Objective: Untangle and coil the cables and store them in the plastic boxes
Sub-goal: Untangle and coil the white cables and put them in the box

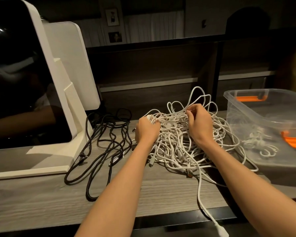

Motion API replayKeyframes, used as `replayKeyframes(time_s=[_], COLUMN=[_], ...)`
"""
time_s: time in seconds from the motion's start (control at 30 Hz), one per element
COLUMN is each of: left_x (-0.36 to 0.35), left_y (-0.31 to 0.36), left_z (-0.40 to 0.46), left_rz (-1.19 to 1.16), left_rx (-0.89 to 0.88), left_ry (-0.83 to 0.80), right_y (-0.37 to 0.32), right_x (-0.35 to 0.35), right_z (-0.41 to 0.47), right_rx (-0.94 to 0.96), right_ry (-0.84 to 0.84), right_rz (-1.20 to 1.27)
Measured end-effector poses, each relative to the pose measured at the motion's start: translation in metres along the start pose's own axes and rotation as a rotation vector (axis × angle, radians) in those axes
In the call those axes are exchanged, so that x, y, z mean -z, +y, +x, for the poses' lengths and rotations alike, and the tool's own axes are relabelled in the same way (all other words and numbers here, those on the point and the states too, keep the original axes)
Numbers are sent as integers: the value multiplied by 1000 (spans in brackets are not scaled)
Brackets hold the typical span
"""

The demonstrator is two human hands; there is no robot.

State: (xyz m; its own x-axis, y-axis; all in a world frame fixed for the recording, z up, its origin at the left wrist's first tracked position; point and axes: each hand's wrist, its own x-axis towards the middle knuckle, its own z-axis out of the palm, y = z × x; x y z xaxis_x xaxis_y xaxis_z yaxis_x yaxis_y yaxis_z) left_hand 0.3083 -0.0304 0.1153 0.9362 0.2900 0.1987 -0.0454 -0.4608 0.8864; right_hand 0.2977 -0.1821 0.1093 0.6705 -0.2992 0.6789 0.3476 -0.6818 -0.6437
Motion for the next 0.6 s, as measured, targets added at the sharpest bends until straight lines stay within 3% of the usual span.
replayKeyframes(time_s=[0.13,0.23,0.37,0.6], left_x=[7,13,15,13], left_y=[2,7,10,11], left_z=[-2,-9,-11,-9], left_rz=[-257,-396,-446,-462], left_rx=[12,30,9,-42], left_ry=[-48,-111,-157,-166], right_y=[-1,-1,1,0], right_x=[-2,-4,-7,-6], right_z=[-1,-2,-2,-3], right_rx=[72,145,173,138], right_ry=[-89,-260,-428,-472], right_rz=[-50,-129,-262,-245])
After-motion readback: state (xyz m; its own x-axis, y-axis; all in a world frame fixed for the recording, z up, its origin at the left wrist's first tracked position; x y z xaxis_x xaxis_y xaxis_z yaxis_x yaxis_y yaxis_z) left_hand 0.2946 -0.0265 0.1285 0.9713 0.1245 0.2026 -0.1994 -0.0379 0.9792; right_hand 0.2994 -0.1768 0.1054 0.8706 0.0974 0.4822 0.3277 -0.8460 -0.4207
